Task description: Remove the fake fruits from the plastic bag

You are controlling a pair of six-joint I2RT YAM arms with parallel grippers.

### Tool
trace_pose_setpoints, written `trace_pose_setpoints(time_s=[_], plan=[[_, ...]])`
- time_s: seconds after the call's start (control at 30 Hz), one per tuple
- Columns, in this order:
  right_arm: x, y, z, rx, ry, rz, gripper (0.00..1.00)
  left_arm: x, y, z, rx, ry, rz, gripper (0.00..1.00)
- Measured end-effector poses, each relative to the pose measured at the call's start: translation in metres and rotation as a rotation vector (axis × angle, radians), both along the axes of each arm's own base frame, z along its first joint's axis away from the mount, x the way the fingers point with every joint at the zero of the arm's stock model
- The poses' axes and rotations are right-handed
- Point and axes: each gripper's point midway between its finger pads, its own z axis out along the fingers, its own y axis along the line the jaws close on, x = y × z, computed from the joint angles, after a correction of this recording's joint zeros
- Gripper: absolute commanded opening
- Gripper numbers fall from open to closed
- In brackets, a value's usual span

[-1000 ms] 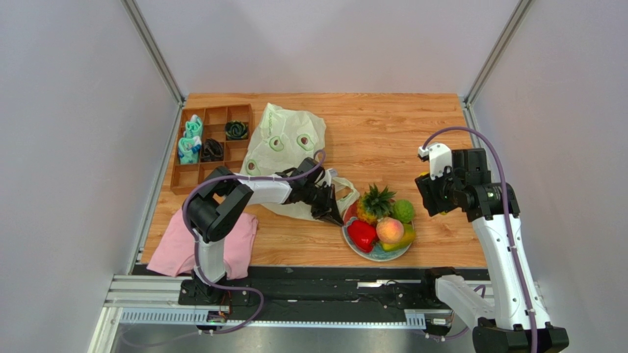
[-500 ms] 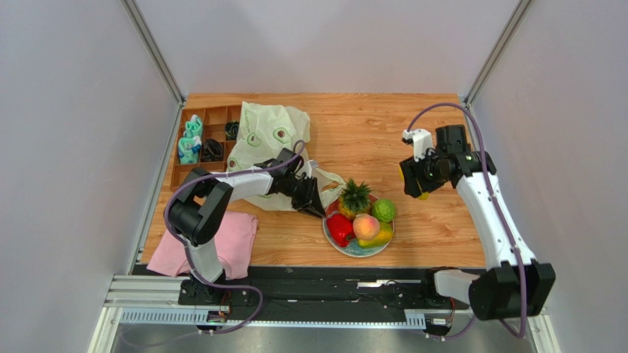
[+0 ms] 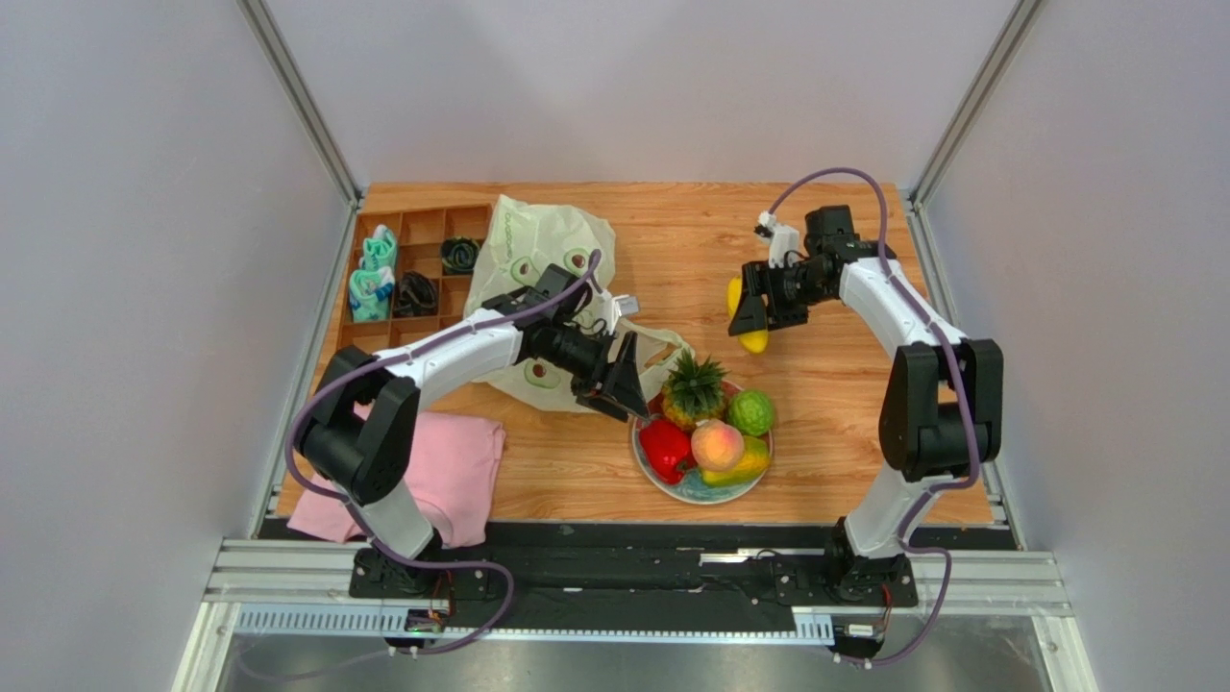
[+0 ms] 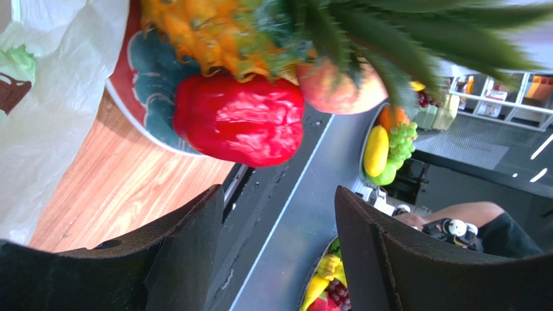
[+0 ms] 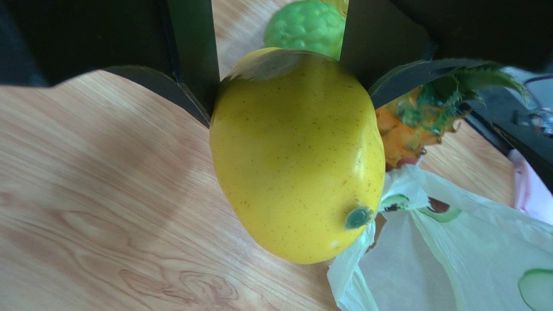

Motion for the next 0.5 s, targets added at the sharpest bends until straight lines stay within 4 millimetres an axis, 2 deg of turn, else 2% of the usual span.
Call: trace_pose_setpoints(time_s=[0.1, 0.27, 0.37, 0.5], plan=[[-0.001, 0.009, -0.009, 0.061, 0.067, -0.023, 0.01, 0.006, 0.0, 0.017, -0.017, -0.046, -0.014, 0.71], [-0.006, 0.024, -0.006, 0.135, 0.113, -0.047, 0.02, 0.022, -0.005, 0.041, -0.052, -0.14, -0.027, 0.7], [-0.019, 0.034, -0.012, 0.149, 0.159, -0.046, 0.03, 0.03, -0.008, 0.055, -0.076, -0.193, -0.036, 0.7], [-0.042, 0.045, -0.026, 0.149, 0.236, -0.047, 0.04, 0.032, -0.004, 0.054, -0.069, -0.189, -0.033, 0.7]])
